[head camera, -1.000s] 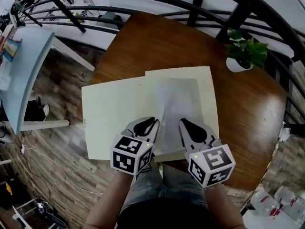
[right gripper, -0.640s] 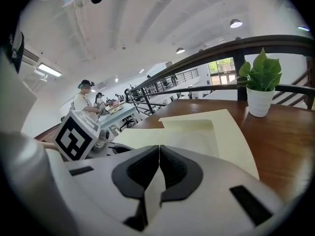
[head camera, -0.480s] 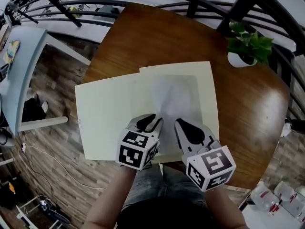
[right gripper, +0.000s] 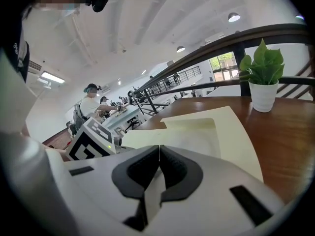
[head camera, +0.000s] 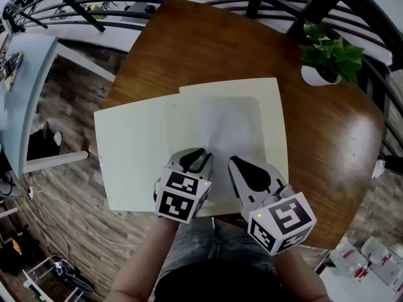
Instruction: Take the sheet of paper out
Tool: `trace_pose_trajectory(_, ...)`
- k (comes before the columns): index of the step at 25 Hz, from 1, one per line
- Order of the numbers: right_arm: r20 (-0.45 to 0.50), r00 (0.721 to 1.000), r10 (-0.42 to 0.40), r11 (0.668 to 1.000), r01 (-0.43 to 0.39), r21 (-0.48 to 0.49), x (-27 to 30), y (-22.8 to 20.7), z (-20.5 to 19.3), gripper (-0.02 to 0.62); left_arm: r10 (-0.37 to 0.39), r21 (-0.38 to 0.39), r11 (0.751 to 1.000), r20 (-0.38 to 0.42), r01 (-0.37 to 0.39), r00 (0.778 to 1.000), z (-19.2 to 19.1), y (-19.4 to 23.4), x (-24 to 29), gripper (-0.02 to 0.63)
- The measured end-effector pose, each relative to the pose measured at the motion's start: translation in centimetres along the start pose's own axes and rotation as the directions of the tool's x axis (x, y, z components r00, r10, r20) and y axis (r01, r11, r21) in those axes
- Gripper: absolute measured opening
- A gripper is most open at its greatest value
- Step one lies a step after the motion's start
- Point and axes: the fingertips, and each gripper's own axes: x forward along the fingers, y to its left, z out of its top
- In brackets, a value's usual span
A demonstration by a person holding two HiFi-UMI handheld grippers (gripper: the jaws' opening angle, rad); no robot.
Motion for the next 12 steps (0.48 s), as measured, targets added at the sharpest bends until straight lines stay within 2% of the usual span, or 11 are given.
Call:
trace_pose_trajectory(4, 0.008, 1.0, 0.011, 1.0, -0.011, 0.005, -0.07, -0.12, 0.23, 0.026, 0.028, 0.028, 0.999, -0.008, -0.028, 1.0, 0.04, 0.4, 0.2, 0.057)
trace_pose_trajectory(12, 0.001, 1.0, 0.019, 1.0, -0.019, 0.001, -0.18, 0.41, 0.01, 0.026, 0.014, 0.012, 1.0, 0.032, -0.014, 0.999, 0.05, 0.56, -0.54, 0.025)
